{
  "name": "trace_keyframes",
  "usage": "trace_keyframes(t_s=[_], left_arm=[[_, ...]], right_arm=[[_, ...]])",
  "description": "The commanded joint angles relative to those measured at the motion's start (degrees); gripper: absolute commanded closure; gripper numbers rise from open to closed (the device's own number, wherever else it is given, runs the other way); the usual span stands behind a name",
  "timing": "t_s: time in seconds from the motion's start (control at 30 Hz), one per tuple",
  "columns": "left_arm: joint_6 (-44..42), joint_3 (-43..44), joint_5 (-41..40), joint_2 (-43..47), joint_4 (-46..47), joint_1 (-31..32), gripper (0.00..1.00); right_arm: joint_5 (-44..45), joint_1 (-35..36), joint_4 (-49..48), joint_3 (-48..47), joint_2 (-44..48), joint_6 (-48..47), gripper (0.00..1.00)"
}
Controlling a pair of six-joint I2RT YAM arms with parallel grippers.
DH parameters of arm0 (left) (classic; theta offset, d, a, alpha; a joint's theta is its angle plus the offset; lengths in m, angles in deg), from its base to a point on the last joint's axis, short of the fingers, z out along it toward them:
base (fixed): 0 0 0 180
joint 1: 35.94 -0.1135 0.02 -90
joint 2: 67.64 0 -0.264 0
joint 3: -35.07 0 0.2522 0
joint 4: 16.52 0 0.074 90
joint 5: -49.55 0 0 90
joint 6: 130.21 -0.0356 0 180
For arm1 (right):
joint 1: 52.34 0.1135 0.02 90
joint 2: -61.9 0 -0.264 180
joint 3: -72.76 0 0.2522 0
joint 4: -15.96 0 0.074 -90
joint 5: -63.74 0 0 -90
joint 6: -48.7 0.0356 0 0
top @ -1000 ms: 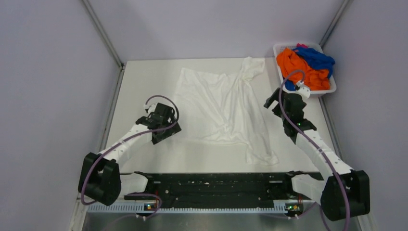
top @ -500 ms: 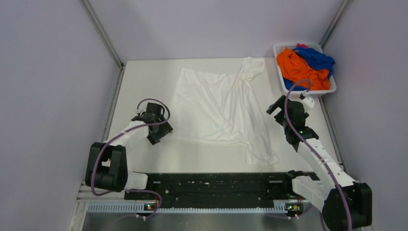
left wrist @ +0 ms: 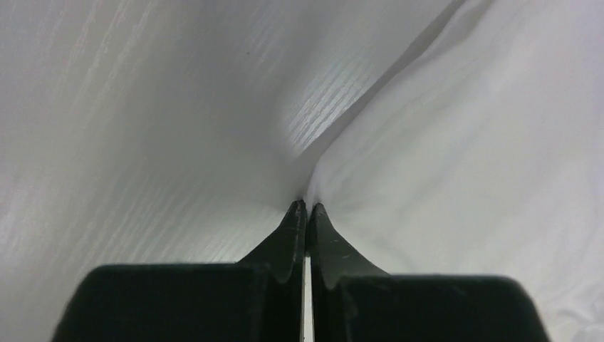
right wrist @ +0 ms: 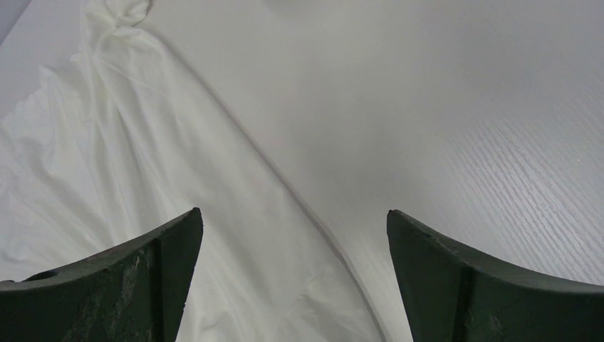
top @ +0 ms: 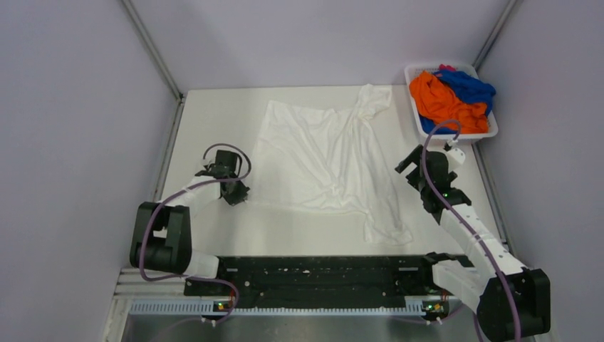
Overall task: Fold and stack the t-shirts
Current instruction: Flatten out the tshirt
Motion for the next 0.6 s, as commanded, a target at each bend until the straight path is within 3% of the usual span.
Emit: trace_keyframes(t_s=[0.0, 0.2, 0.3, 0.4, 0.57], left_arm=[[0.4, -2.2, 1.0, -1.9, 0.9, -0.2, 1.00], [5.2, -4.0, -9.5, 6.5, -4.9, -0.4, 1.00], [8.4, -4.8, -16.0, 9.8, -9.4, -1.8, 1.00], [10.4, -5.8, -18.6, 12.1, -12.5, -4.4, 1.00], [12.3, -6.8, -22.7, 16.2, -16.3, -6.7, 1.00]], right_arm=[[1.3, -0.1, 3.6, -1.0, 2.3, 3.3, 0.02], [1.4, 0.0, 19.6, -1.1, 9.9, 6.4, 0.03], [-5.3, 0.0, 23.1, 0.3, 11.8, 4.1, 0.04], [-14.2, 1.0, 22.9, 0.5, 7.1, 0.9, 0.04], [-6.2, 11.7, 31.1, -3.0, -2.3, 3.7, 0.04]])
